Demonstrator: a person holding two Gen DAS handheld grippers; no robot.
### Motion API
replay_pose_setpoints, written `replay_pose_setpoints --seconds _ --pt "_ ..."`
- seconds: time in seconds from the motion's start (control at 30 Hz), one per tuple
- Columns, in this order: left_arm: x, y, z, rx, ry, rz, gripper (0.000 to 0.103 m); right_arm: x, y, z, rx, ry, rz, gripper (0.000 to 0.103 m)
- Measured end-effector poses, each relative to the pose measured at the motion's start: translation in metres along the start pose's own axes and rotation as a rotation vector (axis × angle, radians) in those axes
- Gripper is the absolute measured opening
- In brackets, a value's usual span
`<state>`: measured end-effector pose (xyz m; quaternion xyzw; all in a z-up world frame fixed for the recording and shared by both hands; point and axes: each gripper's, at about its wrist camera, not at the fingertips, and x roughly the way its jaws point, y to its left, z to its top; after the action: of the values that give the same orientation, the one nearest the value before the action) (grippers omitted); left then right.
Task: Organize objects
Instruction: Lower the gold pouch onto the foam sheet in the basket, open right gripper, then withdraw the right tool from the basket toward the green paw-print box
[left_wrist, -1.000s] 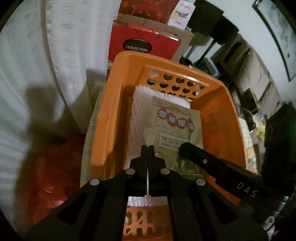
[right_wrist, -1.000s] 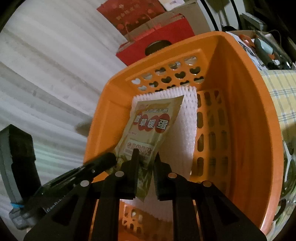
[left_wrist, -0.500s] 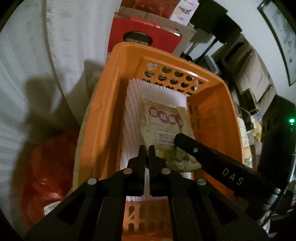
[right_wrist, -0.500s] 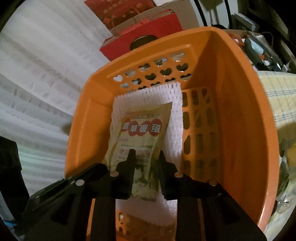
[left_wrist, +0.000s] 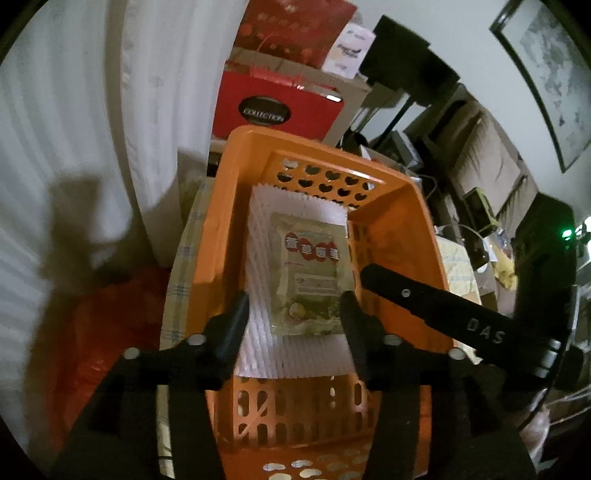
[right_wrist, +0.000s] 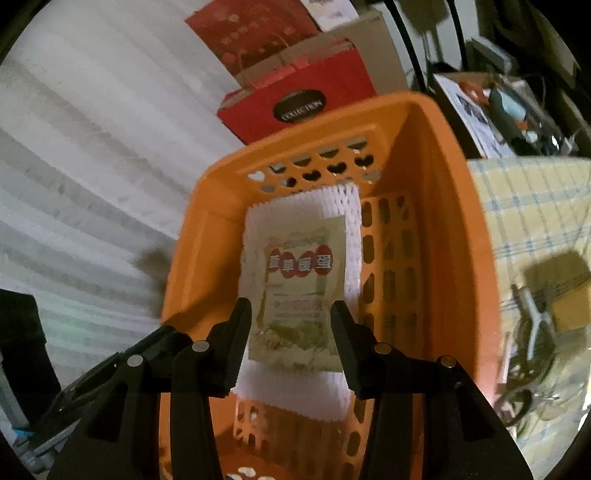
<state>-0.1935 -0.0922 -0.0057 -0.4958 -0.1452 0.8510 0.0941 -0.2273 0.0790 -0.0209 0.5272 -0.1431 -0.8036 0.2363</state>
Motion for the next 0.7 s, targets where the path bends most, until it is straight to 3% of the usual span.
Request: replay_pose_setpoints --seconds 0.17,0.3,0.4,0.53,0.7 --pt "-0.014 -0.012 -0.006 0.032 -0.032 0.012 0.068 -0.026 0.011 -0.008 -0.078 -0.037 -0.038 0.049" --pt "-0.025 -0.023 -0.011 0.059 -0.055 0.030 0.079 -0.043 0.013 -0.016 -0.127 -0.064 -0.093 0.064" --pt "-0.031 -0.029 -0.016 0.073 -0.070 0.046 0.079 -0.056 0.010 -0.023 -0.159 -0.084 -0.141 0.068" --pt "-0.039 -0.037 -0.023 0.083 -0.086 0.054 0.092 -0.070 0.004 -0.030 -0.177 -0.107 -0.183 0.073" --pt "-0.046 -0.050 -0.031 0.110 -0.114 0.078 0.097 -0.088 0.001 -0.038 -0.217 -0.150 -0.247 0.081"
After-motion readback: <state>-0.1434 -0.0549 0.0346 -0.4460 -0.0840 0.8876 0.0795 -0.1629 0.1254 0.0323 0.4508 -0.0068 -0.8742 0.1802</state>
